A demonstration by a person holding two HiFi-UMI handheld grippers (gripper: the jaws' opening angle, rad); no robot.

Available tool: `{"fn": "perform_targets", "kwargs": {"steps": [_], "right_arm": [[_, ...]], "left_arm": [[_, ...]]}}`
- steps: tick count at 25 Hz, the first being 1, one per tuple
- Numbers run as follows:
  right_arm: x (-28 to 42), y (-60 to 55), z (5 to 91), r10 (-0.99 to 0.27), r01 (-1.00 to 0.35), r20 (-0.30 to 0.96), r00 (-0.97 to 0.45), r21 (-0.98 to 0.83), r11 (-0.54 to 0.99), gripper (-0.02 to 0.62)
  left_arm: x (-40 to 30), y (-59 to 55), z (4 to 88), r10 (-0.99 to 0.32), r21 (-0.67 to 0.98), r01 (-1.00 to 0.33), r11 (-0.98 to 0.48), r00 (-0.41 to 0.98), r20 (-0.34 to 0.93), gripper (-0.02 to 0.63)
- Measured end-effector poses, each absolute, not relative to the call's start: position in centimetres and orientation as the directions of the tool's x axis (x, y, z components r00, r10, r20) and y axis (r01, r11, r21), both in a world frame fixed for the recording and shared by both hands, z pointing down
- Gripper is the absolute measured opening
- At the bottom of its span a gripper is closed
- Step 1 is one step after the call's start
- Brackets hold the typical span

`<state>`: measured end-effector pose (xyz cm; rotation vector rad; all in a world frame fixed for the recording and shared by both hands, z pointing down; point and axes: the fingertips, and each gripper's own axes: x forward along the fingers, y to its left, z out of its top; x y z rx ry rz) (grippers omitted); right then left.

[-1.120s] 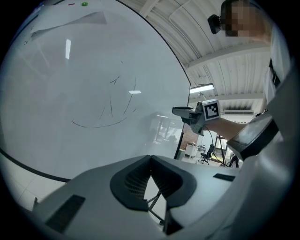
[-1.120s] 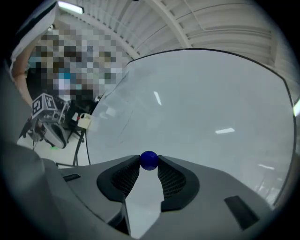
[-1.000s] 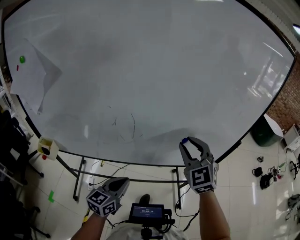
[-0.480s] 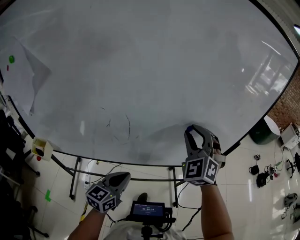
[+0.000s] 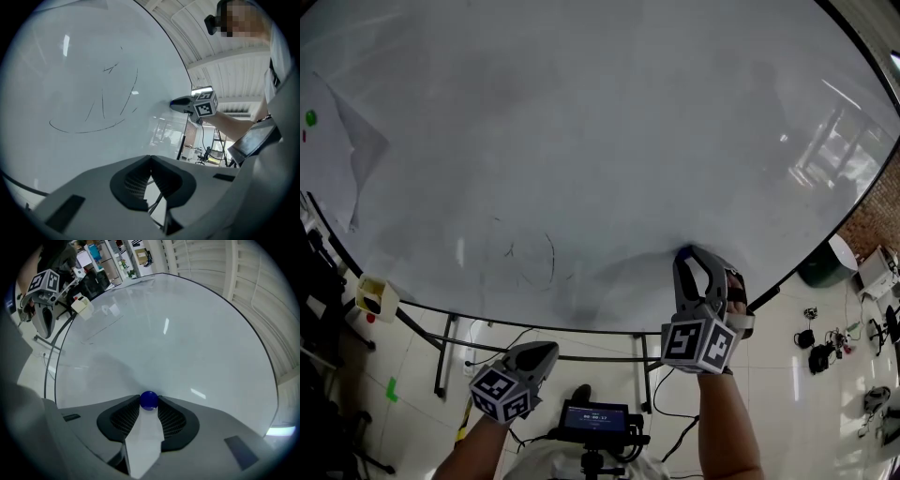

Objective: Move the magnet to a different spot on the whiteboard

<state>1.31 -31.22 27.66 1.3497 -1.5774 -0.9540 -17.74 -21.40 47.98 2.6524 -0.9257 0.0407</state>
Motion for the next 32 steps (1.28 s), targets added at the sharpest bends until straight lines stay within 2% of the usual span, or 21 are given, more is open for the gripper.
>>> {"fn": "perform_targets", "kwargs": {"steps": [3, 18, 24, 29, 32], "right_arm": [[1.2, -31.4, 27.8, -0.993, -0.323, 0.097, -0.072, 0.94, 0.115, 0.155], [1.4, -29.7, 27.3, -0.983, -0.359, 0.091, -0.16, 0.922, 0.143, 0.176], [0.9, -26.5, 28.1, -0.953, -0.503, 0.104, -0.285, 0.83, 0.241, 0.17], [2.3, -23.1, 30.4, -0.933, -0.644, 0.13, -0.335, 0.692, 0.327, 0.116], [3.1, -21.0, 31.3, -0.925, -0.702, 0.119, -0.36, 0.619, 0.352, 0.044]], "left_arm": [[-17.2, -21.5, 47.9, -0.596, 0.301, -0.606, -0.737, 0.792, 0.133, 0.035], [-17.8, -19.2, 48.4, -0.616, 0.29, -0.638, -0.713, 0.768, 0.175, 0.035], [-17.4, -17.7, 48.7, -0.604, 0.265, -0.631, -0.729, 0.775, 0.186, 0.035], [-16.3, -15.5, 49.1, -0.574, 0.263, -0.608, -0.749, 0.794, 0.202, 0.035], [-15.6, -14.3, 49.4, -0.551, 0.263, -0.592, -0.762, 0.806, 0.216, 0.035]]}}
